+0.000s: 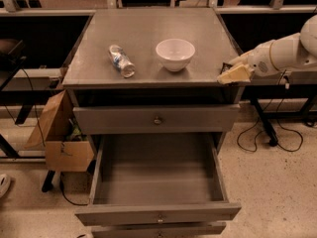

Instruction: Place rxbar chocolate into middle drawer

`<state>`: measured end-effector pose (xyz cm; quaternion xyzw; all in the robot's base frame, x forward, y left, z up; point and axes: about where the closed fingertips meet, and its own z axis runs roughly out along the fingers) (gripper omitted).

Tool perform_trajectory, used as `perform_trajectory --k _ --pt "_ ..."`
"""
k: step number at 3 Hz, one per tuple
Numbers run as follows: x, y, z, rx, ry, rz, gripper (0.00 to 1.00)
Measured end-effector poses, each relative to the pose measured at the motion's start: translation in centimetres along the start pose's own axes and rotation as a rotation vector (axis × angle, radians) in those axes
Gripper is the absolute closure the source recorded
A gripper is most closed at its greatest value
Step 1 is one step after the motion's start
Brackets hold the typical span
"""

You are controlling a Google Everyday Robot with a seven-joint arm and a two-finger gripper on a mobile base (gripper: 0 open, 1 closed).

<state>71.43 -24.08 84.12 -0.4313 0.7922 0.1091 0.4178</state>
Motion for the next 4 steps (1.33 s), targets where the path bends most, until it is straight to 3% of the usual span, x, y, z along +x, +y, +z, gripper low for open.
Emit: perform_trajectory --k 2,3,4 --pt "-0.3 6.4 -5.3 -0.024 -0.060 -0.069 1.00" --pt "0.2 11.1 -3.6 -0.086 -0.090 -0.135 1.00" --pt "1.4 16.0 1.4 -0.125 -0.064 -0.223 1.00"
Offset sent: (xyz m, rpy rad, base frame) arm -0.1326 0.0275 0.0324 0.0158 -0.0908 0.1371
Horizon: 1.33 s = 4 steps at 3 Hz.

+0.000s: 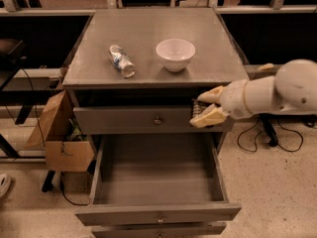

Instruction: Place rxbar chocolate into middle drawer

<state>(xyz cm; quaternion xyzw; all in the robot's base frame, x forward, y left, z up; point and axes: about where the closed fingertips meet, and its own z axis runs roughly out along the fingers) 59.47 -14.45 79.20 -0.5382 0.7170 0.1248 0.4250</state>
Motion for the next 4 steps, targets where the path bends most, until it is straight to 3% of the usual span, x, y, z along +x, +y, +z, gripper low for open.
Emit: perform_trajectory --k 1,2,3,4 --pt "1.3 3.1 8.2 -0.040 0.089 -0.016 1.00" --pt "1.5 3.1 8.1 -0.039 0.089 -0.017 1.00" --pt "2.8 4.2 9.7 -0.077 0.069 -0.024 1.00" --pt "7.6 7.6 12.9 -0.143 0.056 -0.002 1.00"
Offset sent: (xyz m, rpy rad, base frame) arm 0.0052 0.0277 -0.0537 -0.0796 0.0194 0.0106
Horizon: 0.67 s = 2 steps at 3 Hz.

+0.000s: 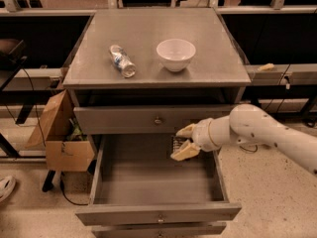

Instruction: Place rxbar chocolate into middle drawer

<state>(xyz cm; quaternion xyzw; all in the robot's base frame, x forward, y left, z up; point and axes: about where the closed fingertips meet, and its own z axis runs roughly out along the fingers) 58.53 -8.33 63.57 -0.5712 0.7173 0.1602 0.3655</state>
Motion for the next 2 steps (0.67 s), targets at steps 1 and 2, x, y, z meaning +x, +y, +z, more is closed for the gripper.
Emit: perform_trajectory --k 1,2 --pt "4.7 3.7 5.1 -0.067 -0.024 0.031 1.00" --pt "6.8 6.6 10.4 -0.103 -0.036 0.044 1.00"
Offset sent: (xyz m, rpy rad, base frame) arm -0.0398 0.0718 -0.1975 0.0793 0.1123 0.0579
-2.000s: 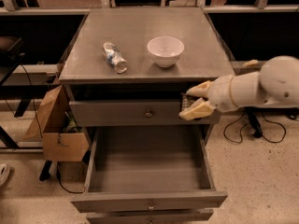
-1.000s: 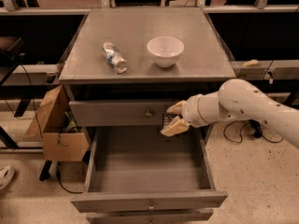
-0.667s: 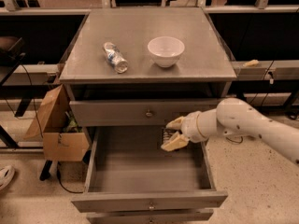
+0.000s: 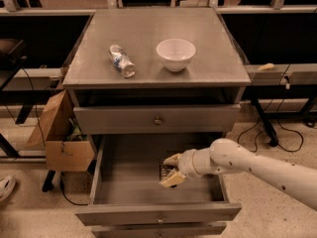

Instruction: Place rxbar chocolate into middle drawer

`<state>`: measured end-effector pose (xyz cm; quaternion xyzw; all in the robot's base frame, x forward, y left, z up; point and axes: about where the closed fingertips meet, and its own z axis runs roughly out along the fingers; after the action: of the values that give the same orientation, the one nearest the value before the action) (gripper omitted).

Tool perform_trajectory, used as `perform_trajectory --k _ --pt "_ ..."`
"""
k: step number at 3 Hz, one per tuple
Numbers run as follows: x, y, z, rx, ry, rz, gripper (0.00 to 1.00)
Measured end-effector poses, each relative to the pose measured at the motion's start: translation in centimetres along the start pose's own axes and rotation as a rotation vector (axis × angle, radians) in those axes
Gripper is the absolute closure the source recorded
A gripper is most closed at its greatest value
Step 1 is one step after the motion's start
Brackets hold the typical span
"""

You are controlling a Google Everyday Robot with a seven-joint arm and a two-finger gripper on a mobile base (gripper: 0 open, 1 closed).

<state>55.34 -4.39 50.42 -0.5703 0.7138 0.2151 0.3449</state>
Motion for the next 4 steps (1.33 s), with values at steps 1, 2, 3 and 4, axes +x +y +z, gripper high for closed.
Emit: perform_trajectory --k 1,2,3,4 --pt "0.4 0.4 4.1 0.007 0.011 0.006 1.00" --pt "0.9 0.7 7.4 0.003 0.035 0.015 0.81" --pt "1.0 0.9 9.5 -0.004 0.046 0.023 0.58" --pt "0.4 0.9 10.7 -0.005 0.043 0.035 0.35"
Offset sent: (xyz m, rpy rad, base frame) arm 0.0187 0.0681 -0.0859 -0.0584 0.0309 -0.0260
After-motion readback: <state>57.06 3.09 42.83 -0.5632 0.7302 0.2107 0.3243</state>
